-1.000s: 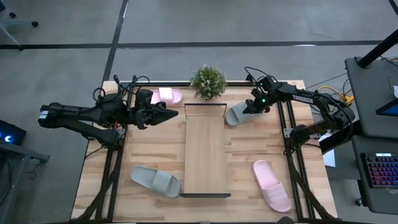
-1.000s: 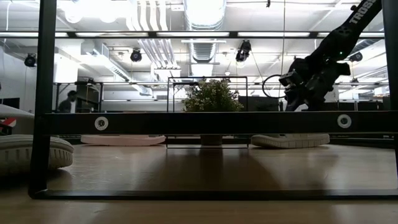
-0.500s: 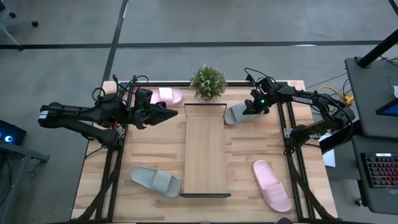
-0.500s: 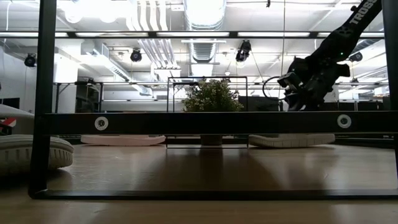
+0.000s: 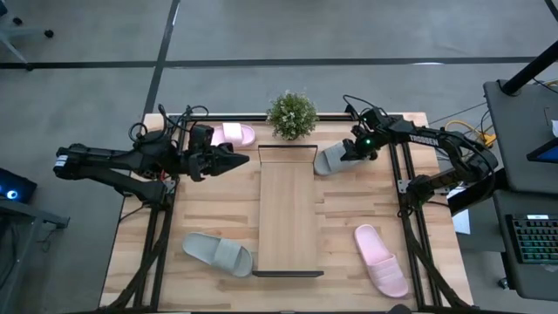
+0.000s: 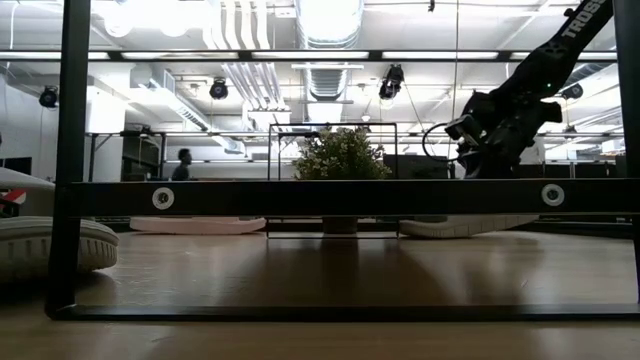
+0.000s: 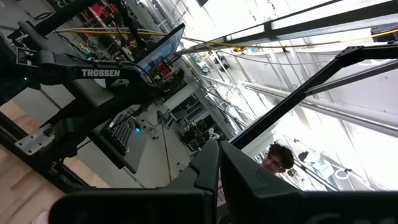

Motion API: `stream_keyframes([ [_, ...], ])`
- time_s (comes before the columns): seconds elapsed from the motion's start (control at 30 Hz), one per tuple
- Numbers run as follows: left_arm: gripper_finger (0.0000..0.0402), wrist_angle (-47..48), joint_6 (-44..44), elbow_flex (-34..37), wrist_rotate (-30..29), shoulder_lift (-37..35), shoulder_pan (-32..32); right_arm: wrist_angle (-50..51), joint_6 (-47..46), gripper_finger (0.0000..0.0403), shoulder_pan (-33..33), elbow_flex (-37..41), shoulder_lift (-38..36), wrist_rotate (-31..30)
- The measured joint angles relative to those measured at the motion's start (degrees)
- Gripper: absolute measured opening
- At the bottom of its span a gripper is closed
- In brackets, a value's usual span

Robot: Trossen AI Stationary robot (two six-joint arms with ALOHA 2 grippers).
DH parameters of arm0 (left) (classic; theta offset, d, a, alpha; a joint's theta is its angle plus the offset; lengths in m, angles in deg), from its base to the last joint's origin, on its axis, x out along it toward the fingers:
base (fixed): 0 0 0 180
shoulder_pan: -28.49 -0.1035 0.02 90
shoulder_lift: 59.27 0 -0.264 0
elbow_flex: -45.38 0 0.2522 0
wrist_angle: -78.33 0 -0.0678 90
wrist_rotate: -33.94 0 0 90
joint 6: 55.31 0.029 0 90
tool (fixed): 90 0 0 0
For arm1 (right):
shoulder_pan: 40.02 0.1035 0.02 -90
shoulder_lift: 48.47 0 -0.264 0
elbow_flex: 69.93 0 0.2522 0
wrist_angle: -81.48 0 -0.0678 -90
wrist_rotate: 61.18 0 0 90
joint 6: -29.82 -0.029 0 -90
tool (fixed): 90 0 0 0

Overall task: Pick and place slides into the shelf
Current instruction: Put the top gray slide on the shelf

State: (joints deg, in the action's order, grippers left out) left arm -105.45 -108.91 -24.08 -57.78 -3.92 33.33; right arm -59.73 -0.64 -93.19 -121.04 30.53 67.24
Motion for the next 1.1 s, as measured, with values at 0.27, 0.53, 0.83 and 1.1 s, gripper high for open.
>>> stream_keyframes([
  [0.27, 0.0000, 0.0, 1.8, 0.0, 0.3, 0.0, 0.0, 2.1, -1.1, 0.0009, -1.1, -3.8, -3.3, -3.8],
  [0.53, 0.0000, 0.1, 2.1, 0.0, 0.3, 0.0, 0.0, 6.0, -0.7, 0.0009, -2.0, -6.8, -7.8, -5.0],
  [0.83, 0.0000, 0.1, 3.2, 0.1, 0.3, 0.0, 0.0, 11.9, 0.7, 0.0009, -2.1, -8.3, -12.9, -7.8],
  [1.1, 0.0000, 0.1, 3.3, 0.1, 0.3, 0.0, 0.0, 16.3, 0.7, 0.0009, -2.3, -11.4, -17.9, -10.0],
])
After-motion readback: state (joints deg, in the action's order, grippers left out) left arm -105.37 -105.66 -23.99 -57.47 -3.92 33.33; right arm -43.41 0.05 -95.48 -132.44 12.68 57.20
